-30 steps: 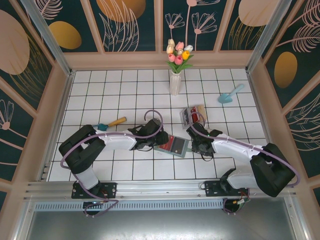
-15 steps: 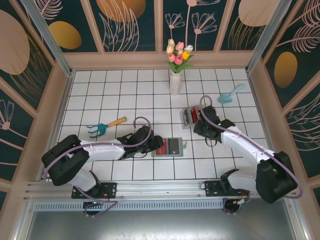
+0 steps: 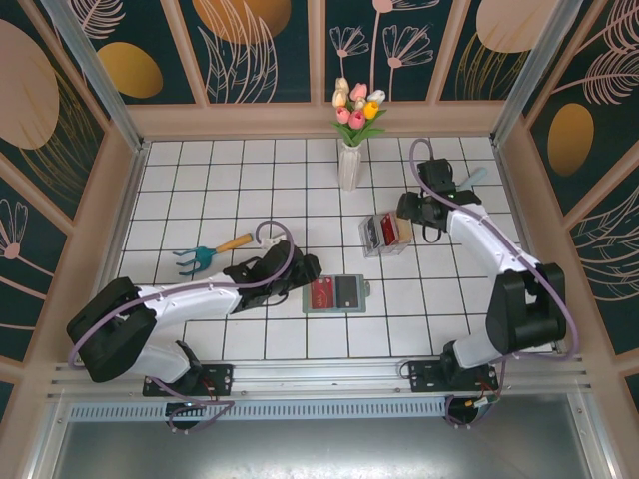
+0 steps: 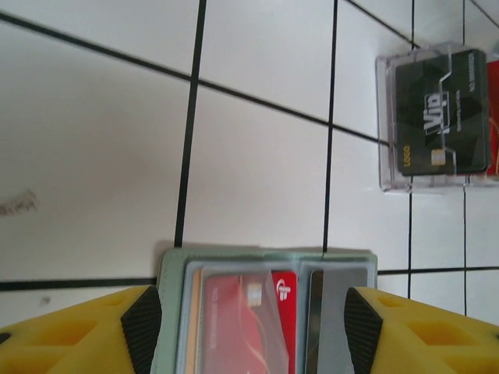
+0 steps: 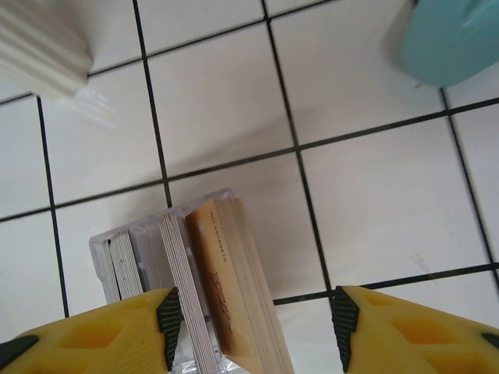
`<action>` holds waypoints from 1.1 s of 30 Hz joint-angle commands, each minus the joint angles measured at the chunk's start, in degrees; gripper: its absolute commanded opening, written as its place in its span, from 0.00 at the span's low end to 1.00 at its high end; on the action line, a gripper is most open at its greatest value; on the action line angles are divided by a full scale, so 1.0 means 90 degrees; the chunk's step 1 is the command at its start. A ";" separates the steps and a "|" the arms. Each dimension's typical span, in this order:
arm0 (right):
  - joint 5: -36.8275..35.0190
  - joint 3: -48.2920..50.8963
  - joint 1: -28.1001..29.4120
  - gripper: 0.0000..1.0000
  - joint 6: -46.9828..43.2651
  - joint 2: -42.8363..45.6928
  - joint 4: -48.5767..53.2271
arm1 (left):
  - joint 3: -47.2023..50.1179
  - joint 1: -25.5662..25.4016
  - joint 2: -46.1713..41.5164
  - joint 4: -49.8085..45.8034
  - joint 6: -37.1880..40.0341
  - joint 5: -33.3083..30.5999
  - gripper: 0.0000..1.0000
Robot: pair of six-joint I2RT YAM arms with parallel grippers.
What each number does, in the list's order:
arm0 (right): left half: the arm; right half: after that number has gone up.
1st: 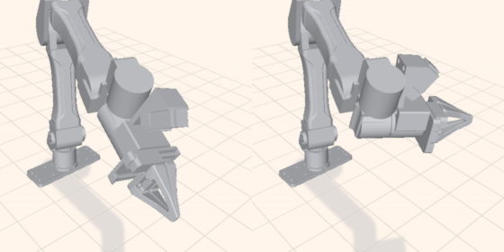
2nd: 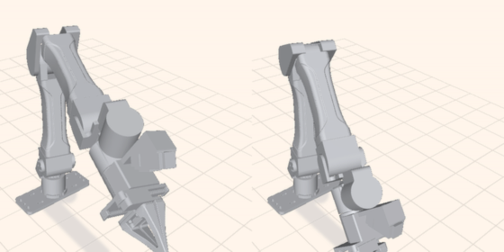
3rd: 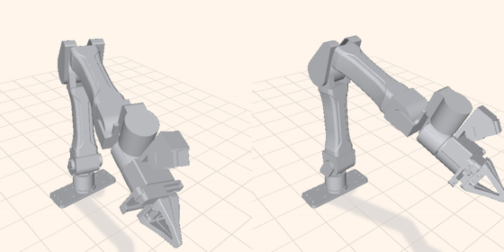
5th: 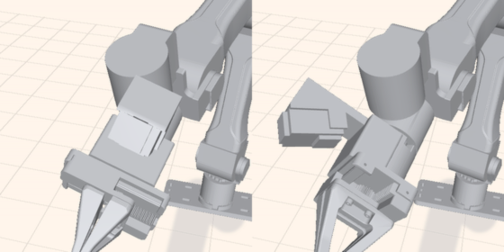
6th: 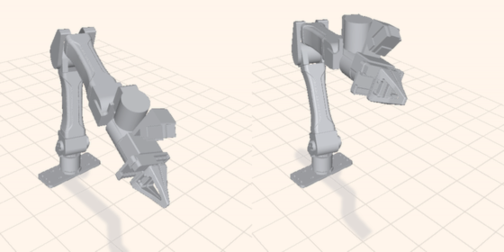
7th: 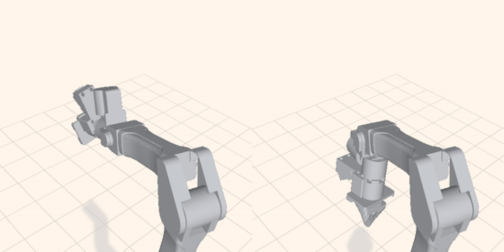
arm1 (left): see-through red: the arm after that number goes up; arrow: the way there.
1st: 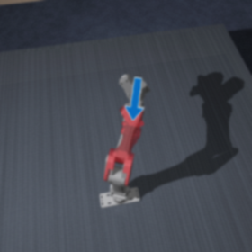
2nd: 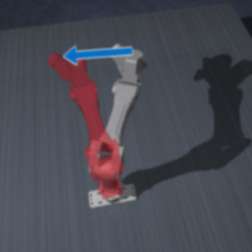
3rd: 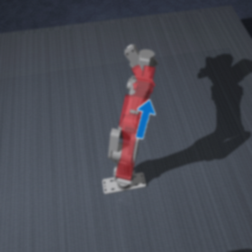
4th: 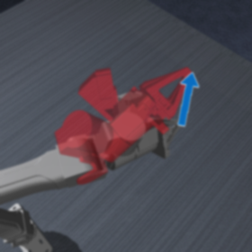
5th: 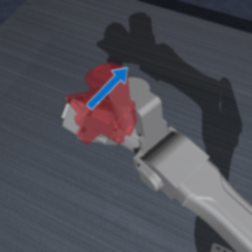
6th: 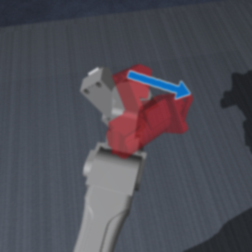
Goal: Put the credit cards into the card holder
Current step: Pick up the credit card from the storage box.
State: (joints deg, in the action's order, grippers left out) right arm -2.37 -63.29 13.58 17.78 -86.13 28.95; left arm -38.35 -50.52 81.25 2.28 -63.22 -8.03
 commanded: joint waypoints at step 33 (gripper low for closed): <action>-0.2944 -0.1083 0.2394 0.45 -0.0179 -0.2406 0.0679 | -0.0466 0.0343 0.0376 -0.0254 0.0437 0.0171 0.70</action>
State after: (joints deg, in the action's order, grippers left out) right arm -25.80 -71.90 34.79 16.80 -106.15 33.04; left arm -41.08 -47.88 84.79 1.23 -60.03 -6.28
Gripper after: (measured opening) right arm 0.445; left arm 0.697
